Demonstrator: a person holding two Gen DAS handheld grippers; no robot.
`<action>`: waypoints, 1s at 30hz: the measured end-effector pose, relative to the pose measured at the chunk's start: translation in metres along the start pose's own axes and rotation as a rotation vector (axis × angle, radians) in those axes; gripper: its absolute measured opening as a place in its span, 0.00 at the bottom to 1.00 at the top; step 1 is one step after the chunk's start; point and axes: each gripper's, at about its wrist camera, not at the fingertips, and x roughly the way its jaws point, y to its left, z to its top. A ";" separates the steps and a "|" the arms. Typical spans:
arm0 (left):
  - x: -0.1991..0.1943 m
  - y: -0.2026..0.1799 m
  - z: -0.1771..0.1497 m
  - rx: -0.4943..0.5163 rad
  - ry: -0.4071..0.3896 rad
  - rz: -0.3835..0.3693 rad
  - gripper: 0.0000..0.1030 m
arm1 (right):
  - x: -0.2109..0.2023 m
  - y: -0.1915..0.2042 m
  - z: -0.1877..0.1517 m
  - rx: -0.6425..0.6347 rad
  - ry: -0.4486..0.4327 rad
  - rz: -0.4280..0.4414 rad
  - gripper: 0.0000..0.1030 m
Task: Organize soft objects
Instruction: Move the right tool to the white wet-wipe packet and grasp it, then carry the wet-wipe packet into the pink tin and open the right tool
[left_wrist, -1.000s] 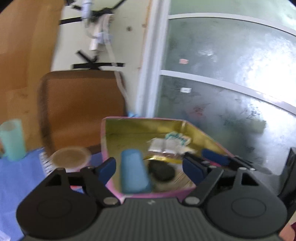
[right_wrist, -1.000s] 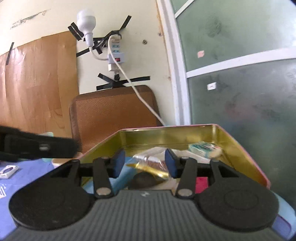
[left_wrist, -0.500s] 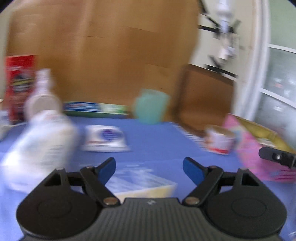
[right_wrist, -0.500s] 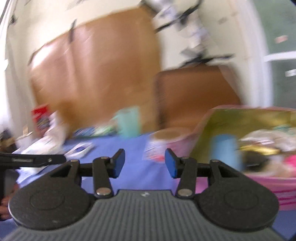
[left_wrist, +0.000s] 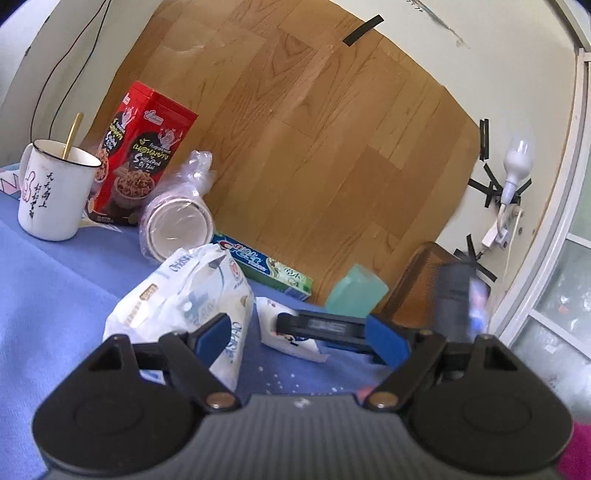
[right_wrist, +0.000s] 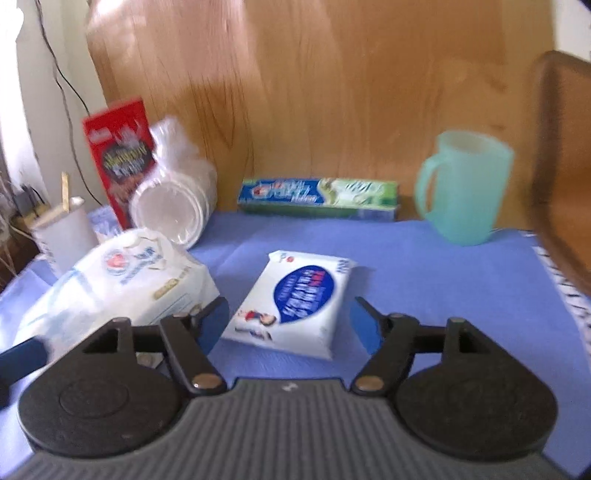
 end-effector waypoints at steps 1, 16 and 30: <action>0.001 0.000 0.000 0.004 0.001 -0.006 0.81 | 0.011 0.002 0.002 0.001 0.023 -0.017 0.78; 0.011 -0.042 -0.025 0.244 0.122 -0.147 0.83 | -0.111 -0.036 -0.076 -0.080 0.056 0.017 0.66; 0.036 -0.150 -0.097 0.230 0.569 -0.295 0.73 | -0.250 -0.075 -0.187 0.007 -0.118 -0.140 0.85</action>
